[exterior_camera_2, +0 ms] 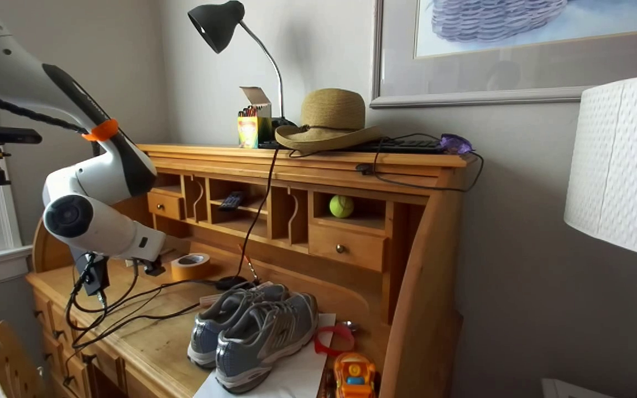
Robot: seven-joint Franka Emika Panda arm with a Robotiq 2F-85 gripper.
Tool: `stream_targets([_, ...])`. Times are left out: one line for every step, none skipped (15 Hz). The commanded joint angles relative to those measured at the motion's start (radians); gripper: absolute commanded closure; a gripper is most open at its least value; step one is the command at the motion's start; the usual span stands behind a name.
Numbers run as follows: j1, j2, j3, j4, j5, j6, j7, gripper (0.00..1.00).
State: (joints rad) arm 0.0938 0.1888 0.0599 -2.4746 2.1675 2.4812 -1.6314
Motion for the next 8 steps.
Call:
stream_targets([-0.021,0.005,-0.045,0.014,0.056,-0.048,0.099,0.92])
stream_targets([-0.026,0.003,-0.056,0.012,0.080,-0.049,0.114,0.92])
stream_targets([-0.029,0.005,-0.068,0.013,0.112,-0.042,0.121,0.92])
stream_targets([-0.031,0.001,-0.078,0.008,0.152,-0.032,0.123,0.92])
stream_targets([-0.032,0.003,-0.087,0.005,0.198,-0.031,0.120,0.92])
stream_targets([-0.034,0.004,-0.095,0.002,0.246,-0.036,0.117,0.92])
stream_targets([-0.034,0.007,-0.101,0.003,0.298,-0.036,0.113,0.92])
stream_targets([-0.034,0.012,-0.106,0.003,0.349,-0.041,0.114,0.92])
